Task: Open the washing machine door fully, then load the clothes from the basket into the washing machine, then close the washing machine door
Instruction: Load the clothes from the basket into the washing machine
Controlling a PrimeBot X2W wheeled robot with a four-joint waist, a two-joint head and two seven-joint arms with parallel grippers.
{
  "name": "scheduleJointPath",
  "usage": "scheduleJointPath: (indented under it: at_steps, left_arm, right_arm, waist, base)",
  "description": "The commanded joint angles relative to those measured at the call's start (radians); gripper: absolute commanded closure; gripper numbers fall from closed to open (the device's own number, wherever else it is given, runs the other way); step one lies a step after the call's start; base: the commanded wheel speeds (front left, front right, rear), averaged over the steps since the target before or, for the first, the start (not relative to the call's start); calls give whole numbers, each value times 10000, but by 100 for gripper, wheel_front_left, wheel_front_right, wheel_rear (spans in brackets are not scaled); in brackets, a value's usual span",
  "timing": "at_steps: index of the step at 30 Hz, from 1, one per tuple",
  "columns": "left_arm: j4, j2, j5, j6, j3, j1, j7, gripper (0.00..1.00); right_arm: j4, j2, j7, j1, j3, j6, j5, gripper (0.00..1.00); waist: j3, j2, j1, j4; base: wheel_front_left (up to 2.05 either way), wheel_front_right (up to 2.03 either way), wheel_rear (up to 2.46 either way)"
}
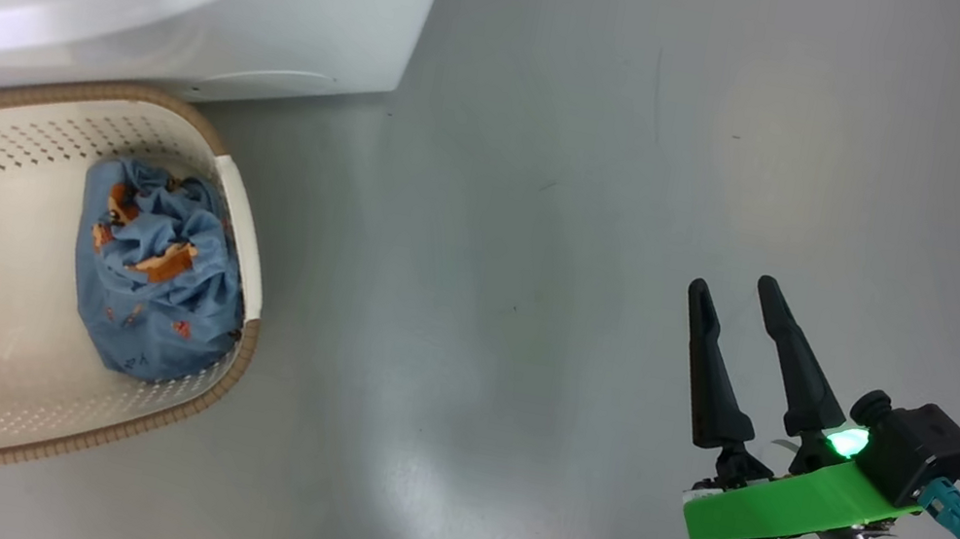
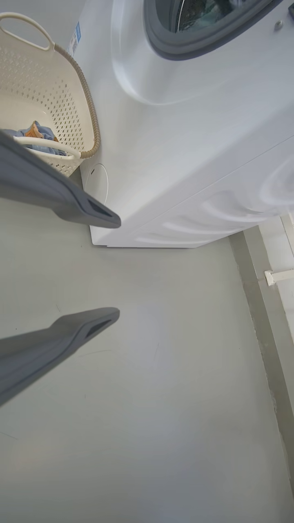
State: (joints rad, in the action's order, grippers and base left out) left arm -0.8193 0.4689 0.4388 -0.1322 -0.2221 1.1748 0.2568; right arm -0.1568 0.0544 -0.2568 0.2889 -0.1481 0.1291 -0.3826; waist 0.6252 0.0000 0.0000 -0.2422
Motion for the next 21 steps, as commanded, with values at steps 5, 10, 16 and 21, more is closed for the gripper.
scheduleJointPath:
  at_steps: [5,10,16,21]
  left_arm:
    - [-1095,348,34,15,-652,334,49,94]
    - [-2041,279,792,15,-1793,749,13,1]
    - [-2350,292,1776,15,-2659,780,17,0]
    - [-2289,270,2354,15,-3105,666,31,0]
  right_arm:
    - [244,-41,-49,-123,-227,16,-129,0]
    - [187,-41,-49,-55,-255,16,-136,0]
    - [150,-41,-49,-41,-207,16,-105,0]
    - [128,-41,-49,-46,-102,16,-24,0]
  waist:
    - [56,0,0,-22]
    - [-13,0,0,82]
    - [-136,0,0,240]
    - [-247,0,0,410]
  base:
    - [0,0,0]
    - [0,0,0]
    - [0,0,0]
    - [0,0,0]
